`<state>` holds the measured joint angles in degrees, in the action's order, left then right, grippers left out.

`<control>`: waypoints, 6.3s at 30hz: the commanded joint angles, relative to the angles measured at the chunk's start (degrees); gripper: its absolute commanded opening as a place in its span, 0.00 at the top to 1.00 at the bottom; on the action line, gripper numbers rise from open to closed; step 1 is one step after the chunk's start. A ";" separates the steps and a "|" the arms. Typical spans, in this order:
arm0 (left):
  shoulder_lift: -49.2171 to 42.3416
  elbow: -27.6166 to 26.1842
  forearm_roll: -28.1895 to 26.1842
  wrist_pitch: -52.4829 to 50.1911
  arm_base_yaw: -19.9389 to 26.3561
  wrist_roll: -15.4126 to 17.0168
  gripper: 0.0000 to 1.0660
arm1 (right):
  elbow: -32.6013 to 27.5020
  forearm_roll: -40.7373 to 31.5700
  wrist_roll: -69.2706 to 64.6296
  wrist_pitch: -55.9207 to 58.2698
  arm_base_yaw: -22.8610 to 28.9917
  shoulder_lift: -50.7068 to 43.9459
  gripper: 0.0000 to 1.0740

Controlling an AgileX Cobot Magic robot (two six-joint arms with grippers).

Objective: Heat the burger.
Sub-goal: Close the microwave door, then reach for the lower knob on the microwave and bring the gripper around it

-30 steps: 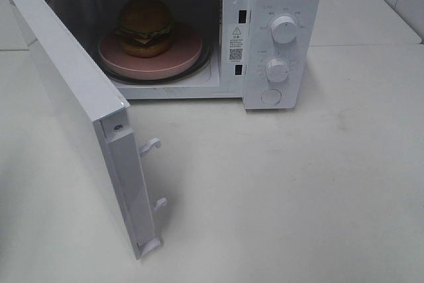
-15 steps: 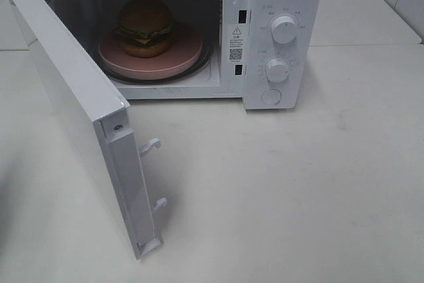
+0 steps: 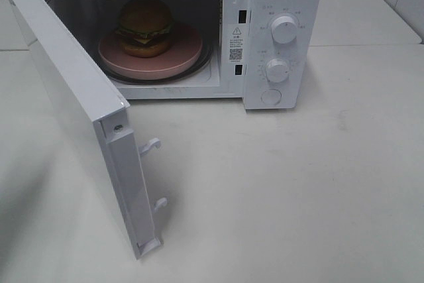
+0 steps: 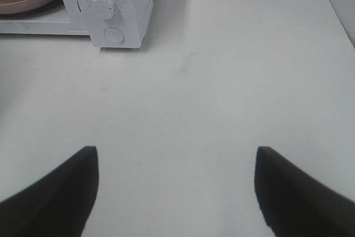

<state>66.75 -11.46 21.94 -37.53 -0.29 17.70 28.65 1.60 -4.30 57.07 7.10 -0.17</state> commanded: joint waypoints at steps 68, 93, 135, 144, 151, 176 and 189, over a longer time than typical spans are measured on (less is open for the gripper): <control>39.76 -40.97 -51.91 -0.17 -38.10 -28.82 1.00 | -0.11 0.23 0.52 0.06 -0.46 -1.72 0.29; 49.16 -56.89 -62.40 3.72 -40.28 -39.25 1.00 | -0.11 0.23 0.52 0.06 -0.46 -1.72 0.29; 27.04 -43.14 -47.96 57.70 -42.91 -45.55 0.05 | -0.11 0.29 0.40 0.06 -0.46 -1.72 0.29; 20.74 -43.14 -37.82 76.32 -42.91 -38.04 0.05 | -0.11 0.29 0.40 0.06 -0.46 -1.72 0.29; 16.50 -43.14 -33.46 83.77 -36.27 -31.86 0.05 | -0.11 0.29 0.40 0.06 -0.46 -1.72 0.29; -6.53 -38.50 -30.54 100.90 -2.01 -23.49 0.05 | -0.11 0.46 0.11 0.06 -0.46 -1.72 0.29; -22.57 -21.89 -27.79 98.15 -2.01 -20.74 0.05 | -0.11 0.46 0.11 0.06 -0.46 -1.72 0.29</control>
<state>44.58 -33.98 -6.02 61.59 -2.52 -3.50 28.65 1.60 -4.30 57.07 6.99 -0.17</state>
